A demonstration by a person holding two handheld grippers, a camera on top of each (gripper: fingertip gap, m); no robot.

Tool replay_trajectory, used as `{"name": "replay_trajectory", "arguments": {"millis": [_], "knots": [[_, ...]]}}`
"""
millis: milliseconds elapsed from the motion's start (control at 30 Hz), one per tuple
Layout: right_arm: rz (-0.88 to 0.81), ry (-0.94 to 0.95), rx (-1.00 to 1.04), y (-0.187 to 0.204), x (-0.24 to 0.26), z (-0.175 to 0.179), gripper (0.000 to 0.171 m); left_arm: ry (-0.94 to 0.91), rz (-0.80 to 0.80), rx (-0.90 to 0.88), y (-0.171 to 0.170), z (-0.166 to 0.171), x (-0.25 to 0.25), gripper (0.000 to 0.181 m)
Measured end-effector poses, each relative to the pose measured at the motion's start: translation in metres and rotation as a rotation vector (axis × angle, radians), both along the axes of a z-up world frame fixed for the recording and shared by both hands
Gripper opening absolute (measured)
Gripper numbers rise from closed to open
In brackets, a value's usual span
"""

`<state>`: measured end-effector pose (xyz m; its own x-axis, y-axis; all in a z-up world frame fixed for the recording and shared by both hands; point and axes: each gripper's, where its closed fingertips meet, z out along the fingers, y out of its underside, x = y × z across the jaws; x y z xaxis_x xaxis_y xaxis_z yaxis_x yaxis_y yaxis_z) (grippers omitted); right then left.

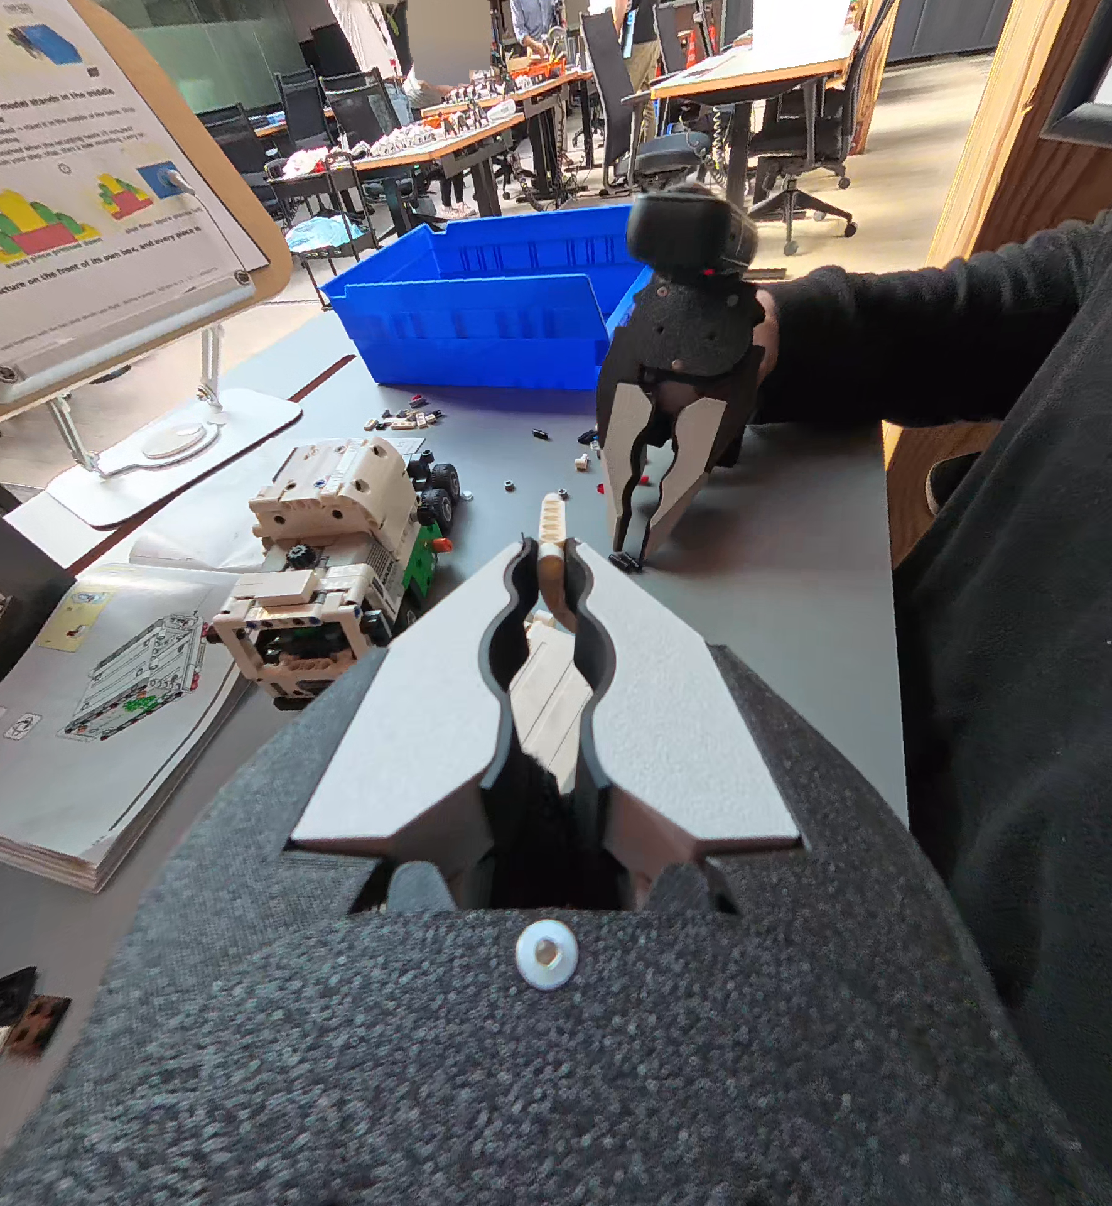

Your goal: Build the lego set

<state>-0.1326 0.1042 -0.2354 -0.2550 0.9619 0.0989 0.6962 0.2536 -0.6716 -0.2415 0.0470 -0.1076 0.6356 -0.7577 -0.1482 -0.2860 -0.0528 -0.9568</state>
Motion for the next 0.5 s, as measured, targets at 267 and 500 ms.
{"name": "replay_trajectory", "arguments": {"millis": [267,500], "knots": [[0.151,-0.010,-0.033,-0.008,-0.008,-0.001,0.005,0.034,0.034,-0.016,-0.006,-0.008,-0.009,0.005],[0.110,-0.146,-0.042,-0.006,0.010,0.021,0.003,0.012,0.036,0.018,-0.004,-0.001,-0.023,0.005]]}}
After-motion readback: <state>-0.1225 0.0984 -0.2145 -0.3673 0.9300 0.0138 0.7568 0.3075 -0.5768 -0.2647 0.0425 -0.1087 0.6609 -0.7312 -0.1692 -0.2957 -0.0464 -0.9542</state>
